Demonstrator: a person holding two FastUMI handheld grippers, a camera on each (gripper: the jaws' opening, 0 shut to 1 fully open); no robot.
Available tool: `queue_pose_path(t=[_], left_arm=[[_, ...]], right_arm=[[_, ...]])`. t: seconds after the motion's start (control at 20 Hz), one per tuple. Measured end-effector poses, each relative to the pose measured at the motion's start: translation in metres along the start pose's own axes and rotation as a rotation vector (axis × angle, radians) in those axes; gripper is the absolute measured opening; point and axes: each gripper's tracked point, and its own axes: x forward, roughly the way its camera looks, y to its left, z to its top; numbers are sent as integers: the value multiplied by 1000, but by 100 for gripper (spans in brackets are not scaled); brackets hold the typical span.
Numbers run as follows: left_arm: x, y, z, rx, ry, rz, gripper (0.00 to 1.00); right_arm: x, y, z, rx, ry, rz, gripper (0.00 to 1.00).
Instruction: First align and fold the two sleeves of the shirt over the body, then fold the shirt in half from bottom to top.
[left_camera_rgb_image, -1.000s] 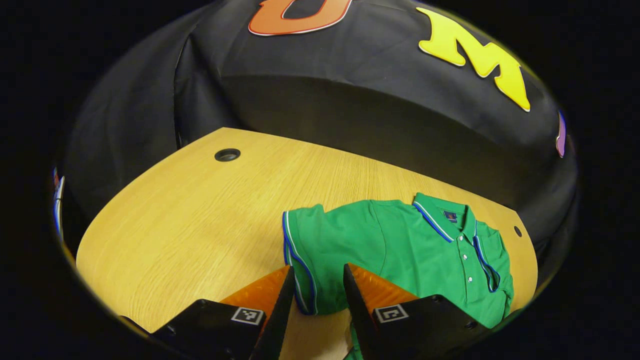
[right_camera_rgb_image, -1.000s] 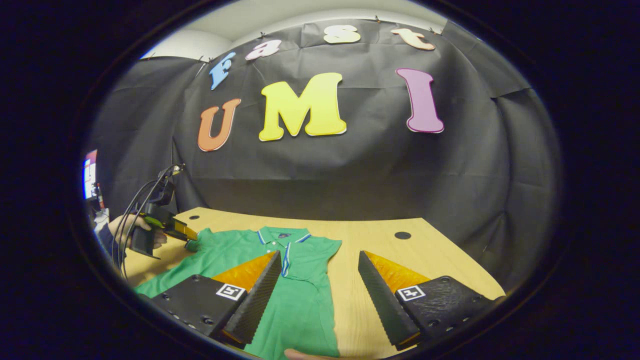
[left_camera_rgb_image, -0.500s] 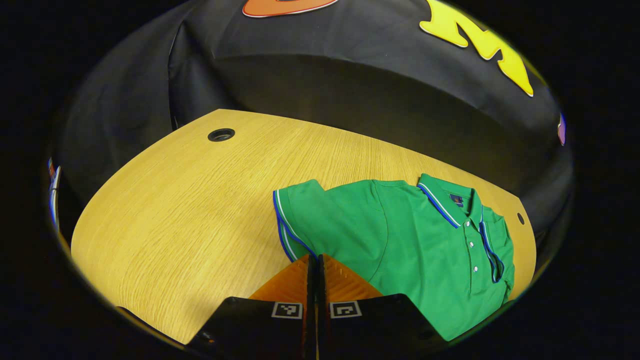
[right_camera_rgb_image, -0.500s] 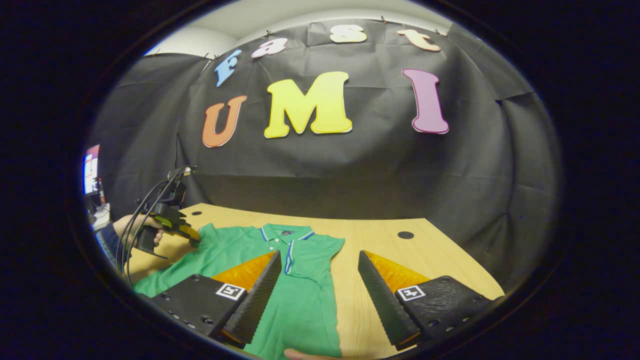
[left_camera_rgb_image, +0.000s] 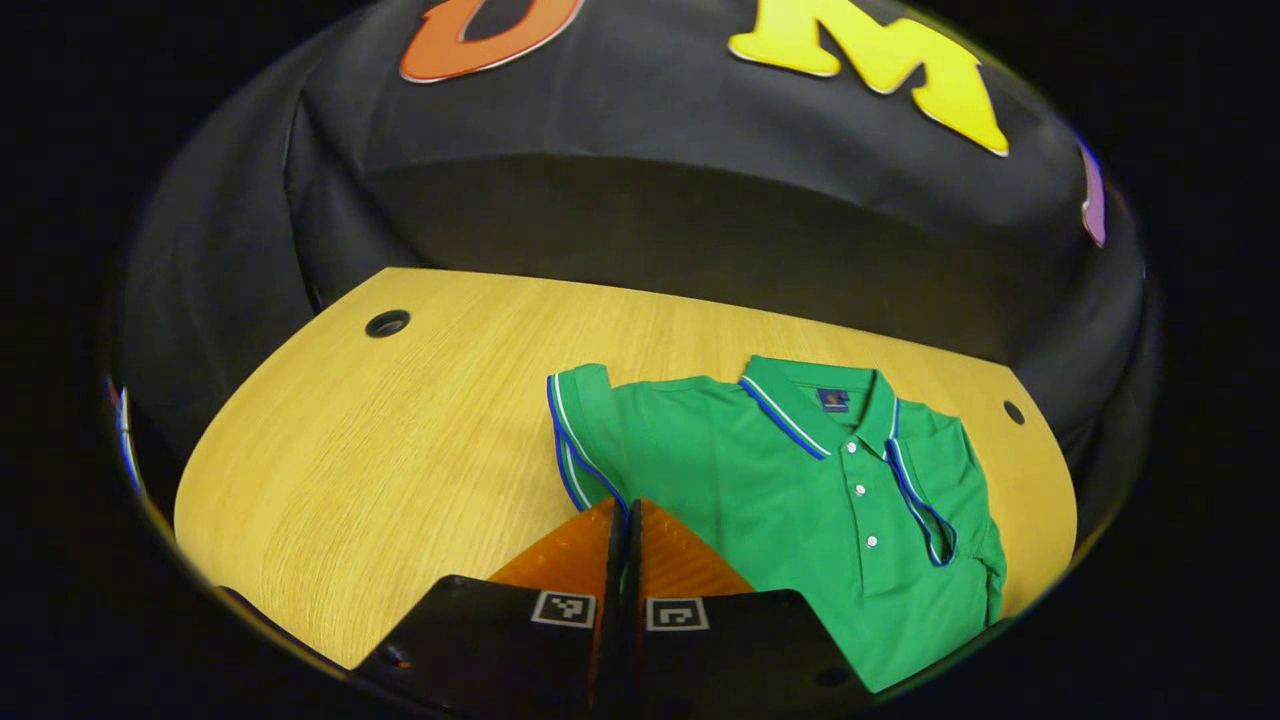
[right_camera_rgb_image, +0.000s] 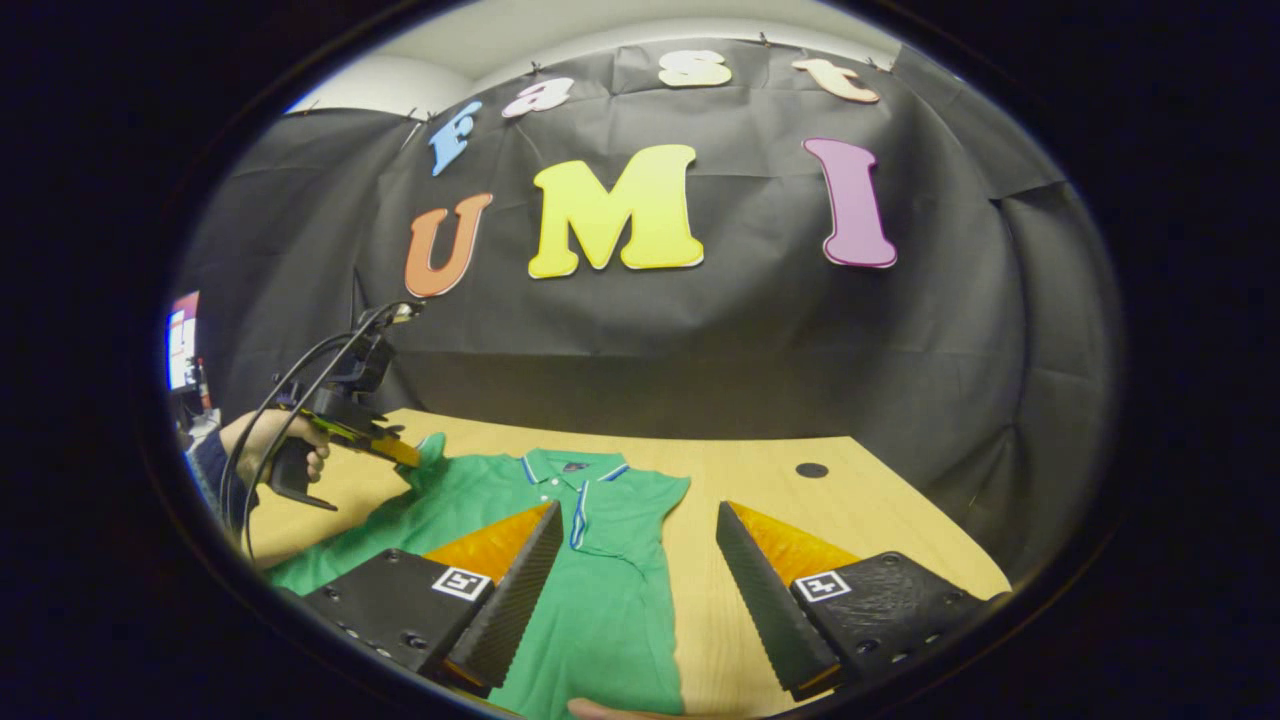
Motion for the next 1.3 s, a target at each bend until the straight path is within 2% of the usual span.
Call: queue_pose_path(t=[0.2, 0.3, 0.4, 0.45, 0.55, 0.7, 0.8, 0.85, 1.0, 1.15, 1.3], left_arm=[[7, -42, -10, 186, 35, 2, 6], [4, -63, -12, 198, 34, -40, 9], [-4, -82, -9, 168, 6, -107, 39], [-10, -83, -3, 150, -15, -111, 70], [-29, -79, 6, 109, -59, -107, 81], [-64, -69, 17, 43, -135, -116, 82], [-88, -54, 20, 0, -180, -107, 92], [-98, -48, 20, -19, -201, -104, 100], [-134, -27, 20, -41, -265, -76, 100], [-164, -10, 7, -1, -302, -29, 100], [-198, -5, -11, -13, -319, -16, 100]], right_arm=[[0, -6, 0, -12, -24, -28, 94], [0, -7, -4, -16, -22, -34, 94], [1, -9, -6, -9, -18, -36, 94], [3, -10, -8, -5, -16, -38, 94], [2, -10, -9, 2, -10, -40, 93], [2, -6, -12, 13, 2, -33, 93], [-4, -1, -17, 13, 22, -22, 94], [-9, 0, -16, 8, 23, -26, 93], [-31, 3, -3, -16, -7, -43, 94], [-61, 5, 15, -5, -49, -67, 94], [-90, 17, 25, 19, -62, -54, 94]])
